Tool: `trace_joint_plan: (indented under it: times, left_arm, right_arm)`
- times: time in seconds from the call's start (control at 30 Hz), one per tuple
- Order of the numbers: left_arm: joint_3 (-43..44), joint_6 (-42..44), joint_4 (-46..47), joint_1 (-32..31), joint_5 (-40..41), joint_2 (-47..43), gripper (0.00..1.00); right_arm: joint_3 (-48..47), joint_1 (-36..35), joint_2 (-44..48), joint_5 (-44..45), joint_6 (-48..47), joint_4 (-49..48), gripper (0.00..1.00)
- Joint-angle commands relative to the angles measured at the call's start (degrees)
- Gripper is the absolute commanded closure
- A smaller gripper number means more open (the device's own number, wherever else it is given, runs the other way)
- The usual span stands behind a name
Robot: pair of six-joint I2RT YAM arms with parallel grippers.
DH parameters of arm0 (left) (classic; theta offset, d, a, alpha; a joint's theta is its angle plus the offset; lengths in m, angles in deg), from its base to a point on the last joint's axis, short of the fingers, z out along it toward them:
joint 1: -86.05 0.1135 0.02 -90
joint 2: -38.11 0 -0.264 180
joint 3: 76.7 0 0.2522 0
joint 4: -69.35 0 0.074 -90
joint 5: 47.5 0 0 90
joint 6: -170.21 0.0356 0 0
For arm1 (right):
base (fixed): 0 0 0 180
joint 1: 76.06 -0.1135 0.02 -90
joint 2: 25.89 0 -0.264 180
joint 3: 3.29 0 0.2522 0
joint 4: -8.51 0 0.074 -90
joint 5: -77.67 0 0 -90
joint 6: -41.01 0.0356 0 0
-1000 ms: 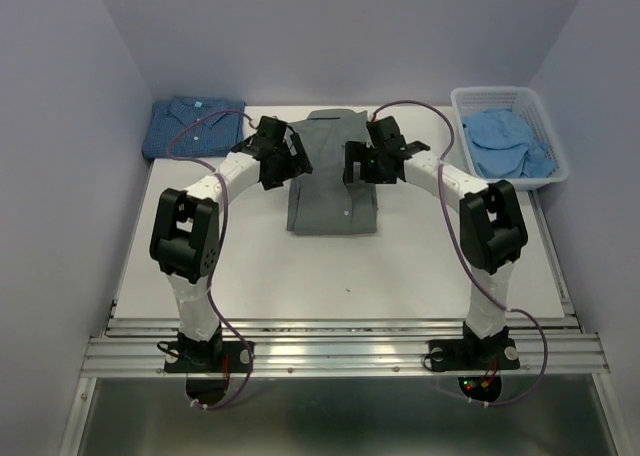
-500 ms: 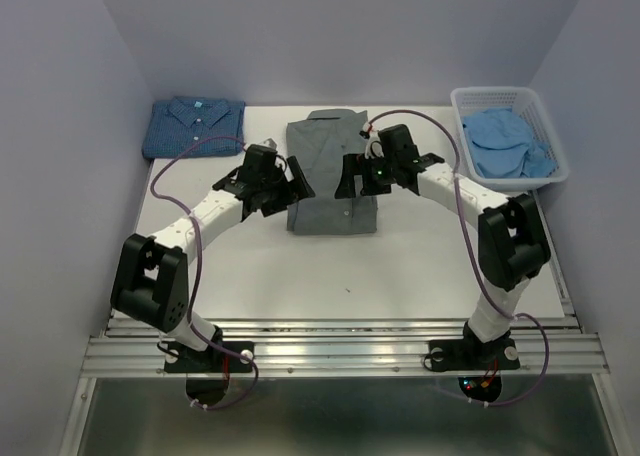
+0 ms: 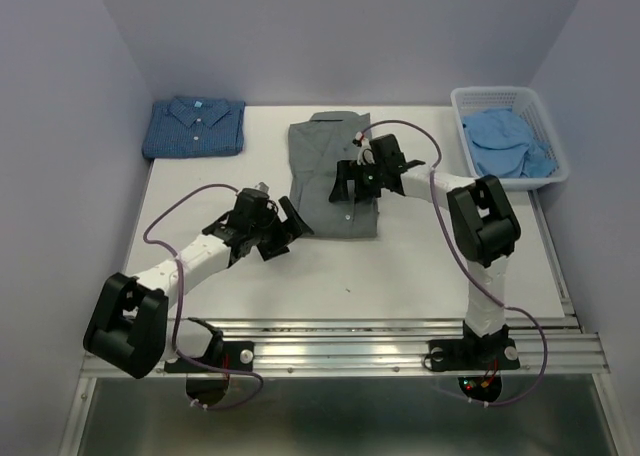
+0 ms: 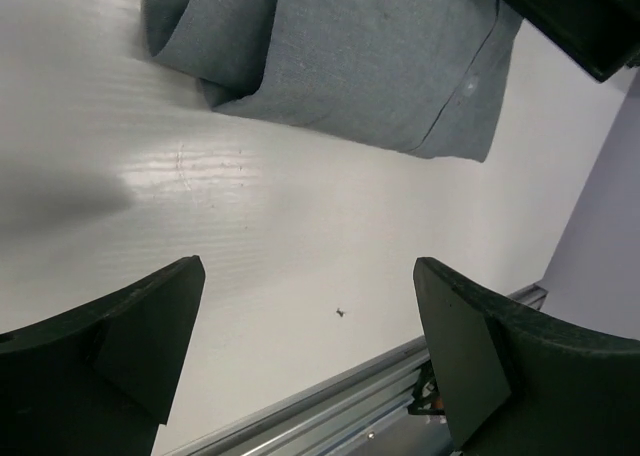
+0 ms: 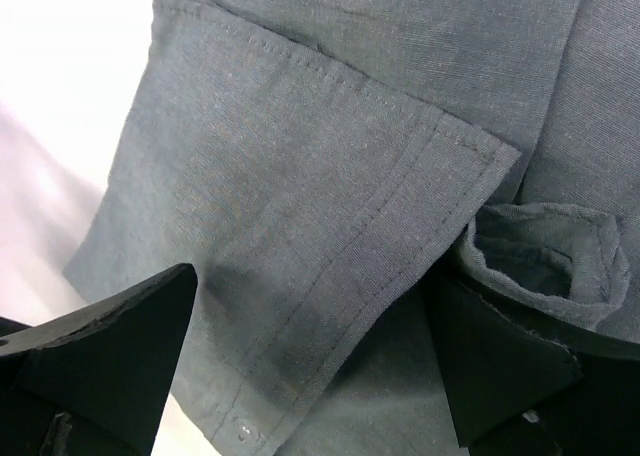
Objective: Fold and stack the long sleeve shirts
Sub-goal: Fold the shirt
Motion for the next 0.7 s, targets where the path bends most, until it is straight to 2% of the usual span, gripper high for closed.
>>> trace_joint_plan:
  times: [0.0,0.03,0.2,0.23,0.3,0.33,0.47,0.57,0.67]
  left_arm:
    - [-5.1,-6.7,2.7,0.0,1.1,-7.2,0.01]
    - [-7.5,-8.8,2.7,-0.1,1.5,-10.0,0.01]
    - [-14.9,-15.0,2.4,-0.5,4.4,-17.7,0.01]
    - [-15.9,-16.0,2.3,-0.5,4.9,-20.1,0.01]
    - [-18.7,-18.9,1.4,-0.9,6.1,-22.2,0.01]
    - [-19.5,-19.8,1.0,-1.2,6.4,-23.9,0.01]
    - [-21.1,-23.6,-4.0,-3.2,9.3,-27.2,0.01]
    - [-19.6,-24.1,-9.4,-3.4,11.9,-29.0,0.01]
    - [-15.3,-23.3,-17.0,-3.5,16.2,-29.6,0.01]
  right_arm:
    - [13.9,-3.1,5.2,0.9,13.4,-9.5,0.0]
    - [16.0,-4.3,7.7,3.1,19.8,-11.1,0.0]
    - [23.7,-15.5,12.2,9.0,39.2,-24.9,0.0]
    - [25.1,-16.6,12.8,12.4,47.5,-25.7,0.0]
    - [26.4,-18.2,14.4,15.1,52.1,-30.2,0.0]
    - [26.3,-18.7,14.8,16.8,54.8,-29.4,0.0]
    - [23.8,-18.7,17.0,25.0,52.6,-25.4,0.0]
    - [22.4,-18.7,17.5,26.0,50.9,-22.1,0.0]
    - [22.0,-18.7,17.7,22.6,49.8,-21.4,0.0]
